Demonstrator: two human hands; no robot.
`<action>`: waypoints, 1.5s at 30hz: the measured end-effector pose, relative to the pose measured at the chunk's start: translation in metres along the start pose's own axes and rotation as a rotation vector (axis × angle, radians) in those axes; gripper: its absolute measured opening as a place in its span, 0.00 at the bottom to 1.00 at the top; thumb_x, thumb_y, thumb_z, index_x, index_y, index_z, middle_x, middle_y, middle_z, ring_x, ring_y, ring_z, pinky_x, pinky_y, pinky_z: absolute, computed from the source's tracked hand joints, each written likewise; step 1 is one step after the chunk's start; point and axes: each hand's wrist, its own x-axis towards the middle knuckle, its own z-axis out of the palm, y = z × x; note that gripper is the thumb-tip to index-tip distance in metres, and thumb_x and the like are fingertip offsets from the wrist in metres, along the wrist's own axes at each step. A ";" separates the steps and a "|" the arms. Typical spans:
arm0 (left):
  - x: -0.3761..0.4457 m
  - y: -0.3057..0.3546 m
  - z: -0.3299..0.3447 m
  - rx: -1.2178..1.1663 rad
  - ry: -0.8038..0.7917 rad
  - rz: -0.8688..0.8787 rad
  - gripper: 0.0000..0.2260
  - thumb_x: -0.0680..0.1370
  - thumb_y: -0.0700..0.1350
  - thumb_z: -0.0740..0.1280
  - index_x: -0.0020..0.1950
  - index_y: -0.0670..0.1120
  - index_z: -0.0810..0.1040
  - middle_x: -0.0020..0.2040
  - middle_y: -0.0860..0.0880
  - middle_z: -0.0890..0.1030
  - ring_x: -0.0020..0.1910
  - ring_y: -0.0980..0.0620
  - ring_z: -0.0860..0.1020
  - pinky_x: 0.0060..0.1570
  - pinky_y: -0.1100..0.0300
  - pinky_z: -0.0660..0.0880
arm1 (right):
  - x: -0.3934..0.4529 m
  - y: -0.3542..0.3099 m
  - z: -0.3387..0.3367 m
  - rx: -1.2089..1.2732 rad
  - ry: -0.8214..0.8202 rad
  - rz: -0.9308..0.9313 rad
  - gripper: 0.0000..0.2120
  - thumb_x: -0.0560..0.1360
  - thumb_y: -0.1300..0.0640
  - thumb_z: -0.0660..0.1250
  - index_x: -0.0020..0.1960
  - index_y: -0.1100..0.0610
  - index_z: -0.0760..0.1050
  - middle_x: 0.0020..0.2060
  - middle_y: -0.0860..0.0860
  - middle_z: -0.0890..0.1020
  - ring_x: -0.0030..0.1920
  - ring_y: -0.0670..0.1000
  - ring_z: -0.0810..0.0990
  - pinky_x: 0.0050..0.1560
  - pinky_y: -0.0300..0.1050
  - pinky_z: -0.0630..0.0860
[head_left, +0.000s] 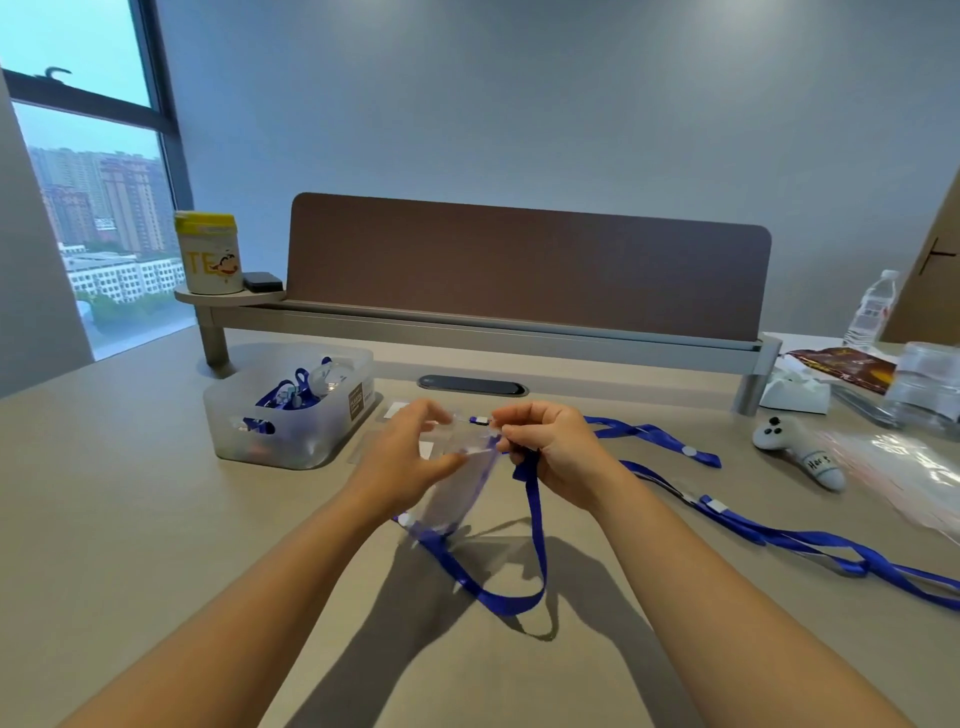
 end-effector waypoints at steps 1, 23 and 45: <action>0.001 -0.002 -0.002 0.045 0.031 0.022 0.12 0.72 0.43 0.68 0.53 0.42 0.74 0.59 0.43 0.77 0.58 0.46 0.74 0.55 0.54 0.72 | 0.000 0.001 0.000 -0.058 -0.002 0.003 0.09 0.75 0.69 0.60 0.43 0.58 0.75 0.36 0.52 0.77 0.32 0.45 0.73 0.34 0.34 0.72; -0.002 -0.006 0.005 0.246 0.020 0.114 0.26 0.70 0.50 0.70 0.65 0.48 0.67 0.68 0.48 0.68 0.67 0.49 0.64 0.66 0.55 0.61 | 0.010 0.010 0.022 -0.486 0.081 0.020 0.11 0.77 0.61 0.60 0.51 0.67 0.77 0.31 0.49 0.77 0.32 0.45 0.74 0.37 0.35 0.71; 0.005 -0.014 0.002 0.000 -0.015 0.008 0.09 0.73 0.45 0.67 0.43 0.39 0.77 0.64 0.45 0.76 0.62 0.46 0.74 0.61 0.51 0.70 | 0.010 0.020 0.032 -0.285 0.044 -0.035 0.09 0.77 0.61 0.60 0.47 0.63 0.78 0.33 0.48 0.78 0.35 0.44 0.76 0.39 0.33 0.74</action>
